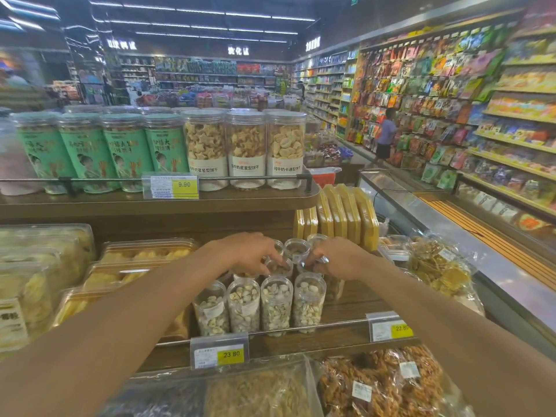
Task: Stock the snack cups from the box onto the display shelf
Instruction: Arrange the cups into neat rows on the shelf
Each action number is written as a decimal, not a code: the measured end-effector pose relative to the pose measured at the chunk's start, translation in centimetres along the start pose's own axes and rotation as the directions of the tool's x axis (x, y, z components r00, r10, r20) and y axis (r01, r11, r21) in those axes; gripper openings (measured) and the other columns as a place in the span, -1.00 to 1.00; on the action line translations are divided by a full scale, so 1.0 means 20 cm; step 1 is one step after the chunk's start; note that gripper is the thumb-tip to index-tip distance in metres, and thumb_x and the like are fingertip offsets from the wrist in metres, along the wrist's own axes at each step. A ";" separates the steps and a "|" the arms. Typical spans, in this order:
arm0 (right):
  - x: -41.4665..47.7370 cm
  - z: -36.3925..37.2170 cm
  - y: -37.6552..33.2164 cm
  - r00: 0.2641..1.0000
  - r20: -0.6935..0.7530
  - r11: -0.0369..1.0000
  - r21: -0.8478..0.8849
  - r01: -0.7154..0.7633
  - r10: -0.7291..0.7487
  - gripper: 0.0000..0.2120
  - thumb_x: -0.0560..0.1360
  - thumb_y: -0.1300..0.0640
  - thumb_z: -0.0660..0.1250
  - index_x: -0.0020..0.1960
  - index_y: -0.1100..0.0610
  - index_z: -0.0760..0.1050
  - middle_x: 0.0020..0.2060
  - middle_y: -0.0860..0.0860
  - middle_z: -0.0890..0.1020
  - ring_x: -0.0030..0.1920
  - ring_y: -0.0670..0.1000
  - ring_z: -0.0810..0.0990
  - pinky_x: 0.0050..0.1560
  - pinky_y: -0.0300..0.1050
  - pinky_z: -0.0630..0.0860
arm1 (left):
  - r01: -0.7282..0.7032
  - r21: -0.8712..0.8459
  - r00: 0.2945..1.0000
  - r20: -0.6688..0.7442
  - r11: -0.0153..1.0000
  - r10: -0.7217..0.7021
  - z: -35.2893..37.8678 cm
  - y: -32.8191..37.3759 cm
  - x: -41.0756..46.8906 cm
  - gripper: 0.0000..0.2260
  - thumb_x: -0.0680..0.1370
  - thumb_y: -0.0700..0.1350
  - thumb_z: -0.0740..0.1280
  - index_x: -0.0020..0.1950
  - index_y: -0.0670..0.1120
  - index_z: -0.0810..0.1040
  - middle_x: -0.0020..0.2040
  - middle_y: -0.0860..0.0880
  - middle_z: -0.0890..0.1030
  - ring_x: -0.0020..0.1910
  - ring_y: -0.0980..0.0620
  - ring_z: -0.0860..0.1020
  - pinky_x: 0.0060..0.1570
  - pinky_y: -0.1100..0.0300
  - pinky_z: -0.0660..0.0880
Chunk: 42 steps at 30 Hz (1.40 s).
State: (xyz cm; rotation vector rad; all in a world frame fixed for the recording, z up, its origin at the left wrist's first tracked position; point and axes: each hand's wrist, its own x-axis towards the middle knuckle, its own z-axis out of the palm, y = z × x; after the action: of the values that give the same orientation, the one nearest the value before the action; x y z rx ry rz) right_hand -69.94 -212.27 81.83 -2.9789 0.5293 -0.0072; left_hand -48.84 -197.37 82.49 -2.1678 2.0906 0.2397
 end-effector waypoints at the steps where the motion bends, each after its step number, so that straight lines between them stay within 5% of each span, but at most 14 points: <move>1: 0.00 0.00 0.00 1.000 0.001 1.000 -0.001 -0.008 0.008 -0.75 0.59 0.12 0.39 0.23 -0.08 0.66 0.21 -0.12 0.67 0.15 -0.06 0.64 0.20 -0.02 0.58 | 0.006 -0.016 1.000 -0.021 1.000 -0.006 0.01 0.00 0.00 -0.65 0.62 0.09 0.39 0.40 0.31 0.52 0.30 0.16 0.53 0.31 0.09 0.41 0.27 -0.05 0.46; 5: 0.00 0.00 -0.01 1.000 -0.008 1.000 -0.017 -0.022 0.022 -0.76 0.60 0.08 0.38 0.23 -0.11 0.66 0.22 -0.16 0.66 0.16 -0.05 0.63 0.21 -0.01 0.57 | 0.089 -0.111 0.980 -0.167 0.990 -0.107 0.03 0.05 0.02 -0.79 0.61 0.18 0.34 0.23 0.20 0.58 0.10 0.21 0.56 0.19 0.08 0.51 0.10 0.00 0.53; 9: -0.01 0.00 -0.02 1.000 -0.020 1.000 -0.018 -0.011 0.011 -0.73 0.61 0.12 0.36 0.25 -0.11 0.65 0.24 -0.14 0.66 0.15 -0.04 0.64 0.20 -0.03 0.57 | 0.190 -0.135 0.968 -0.141 0.972 -0.209 0.03 0.17 0.07 -0.63 0.51 0.24 0.45 0.14 0.01 0.58 0.00 0.09 0.55 -0.02 0.01 0.56 -0.13 0.08 0.52; 14: -0.03 0.00 -0.02 0.999 -0.034 1.000 -0.005 0.009 -0.009 -0.73 0.60 0.15 0.35 0.22 -0.11 0.67 0.24 -0.11 0.66 0.15 0.00 0.65 0.19 0.01 0.58 | 0.178 -0.085 0.975 -0.118 0.980 -0.187 0.00 0.23 0.10 -0.79 0.50 -0.01 0.45 0.06 -0.09 0.64 0.03 -0.06 0.66 0.02 -0.10 0.64 -0.06 -0.03 0.61; 20: -0.03 0.00 0.00 1.000 -0.014 1.000 0.007 -0.001 0.001 -0.71 0.59 0.16 0.37 0.25 -0.11 0.65 0.21 -0.14 0.66 0.13 -0.03 0.64 0.14 -0.10 0.58 | 0.071 -0.227 0.996 -0.033 0.971 -0.080 -0.04 0.17 0.08 -0.65 0.56 0.04 0.47 0.34 0.05 0.62 0.29 0.07 0.57 0.24 0.03 0.55 0.15 0.13 0.49; 23: -0.02 -0.04 0.03 0.999 -0.005 0.996 0.075 -0.038 0.039 -0.74 0.56 0.19 0.41 0.24 0.04 0.64 0.00 -0.11 0.61 0.03 -0.02 0.57 0.02 -0.13 0.51 | 0.082 -0.209 0.991 -0.084 0.974 -0.101 -0.01 0.17 0.09 -0.62 0.55 0.08 0.49 0.33 0.03 0.61 0.22 0.07 0.58 0.19 0.04 0.56 0.08 0.14 0.49; 25: -0.03 -0.05 0.05 0.999 -0.007 0.995 0.088 -0.051 0.052 -0.72 0.54 0.18 0.44 0.25 0.08 0.63 0.05 -0.08 0.62 0.09 -0.02 0.56 0.10 -0.09 0.51 | 0.082 -0.195 0.990 -0.093 0.977 -0.101 0.01 0.17 0.09 -0.63 0.55 0.04 0.50 0.33 0.03 0.60 0.16 0.08 0.58 0.13 0.04 0.56 0.01 0.17 0.46; 28: -0.03 -0.05 0.07 0.998 0.053 1.000 -0.002 -0.028 0.028 -0.65 0.51 0.12 0.49 0.28 -0.02 0.62 0.23 -0.06 0.63 0.23 -0.01 0.58 0.27 -0.03 0.51 | 0.075 -0.215 0.995 -0.047 0.974 -0.087 -0.01 0.16 0.09 -0.64 0.55 -0.07 0.49 0.34 0.05 0.61 0.13 0.11 0.54 0.11 0.03 0.55 0.01 0.17 0.49; 33: -0.02 -0.03 0.06 0.999 -0.026 0.987 -0.158 0.019 -0.024 -0.72 0.51 -0.03 0.48 0.22 -0.12 0.64 0.15 -0.13 0.67 0.14 -0.04 0.61 0.28 0.00 0.50 | 0.058 -0.172 0.998 0.019 0.983 -0.056 -0.05 0.12 0.09 -0.60 0.53 -0.24 0.46 0.31 0.13 0.63 0.31 0.11 0.56 0.18 0.04 0.55 0.19 0.03 0.56; 37: -0.01 -0.04 0.02 0.998 0.002 0.980 -0.188 0.061 -0.061 -0.71 0.54 -0.16 0.42 0.23 -0.13 0.63 0.14 -0.14 0.65 0.12 -0.04 0.60 0.25 0.02 0.50 | 0.033 -0.158 0.999 0.008 0.987 -0.032 -0.03 0.09 0.09 -0.59 0.55 -0.24 0.42 0.29 0.18 0.63 0.26 0.12 0.58 0.16 0.05 0.57 0.16 -0.02 0.59; 42: -0.01 -0.04 0.04 0.996 0.008 0.970 -0.228 0.090 -0.091 -0.65 0.54 0.04 0.45 0.31 -0.10 0.59 0.23 -0.11 0.63 0.24 -0.04 0.57 0.27 0.00 0.49 | 0.021 -0.184 0.999 -0.042 0.983 -0.029 0.00 0.07 0.08 -0.66 0.61 -0.23 0.35 0.26 0.16 0.66 0.32 0.12 0.58 0.19 0.09 0.57 0.20 -0.01 0.58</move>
State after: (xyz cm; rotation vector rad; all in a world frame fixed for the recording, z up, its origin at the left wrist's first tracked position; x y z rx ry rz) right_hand -70.38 -213.12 82.57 -3.2251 0.4194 0.0454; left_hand -50.13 -198.89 82.14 -2.3204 2.1406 0.3998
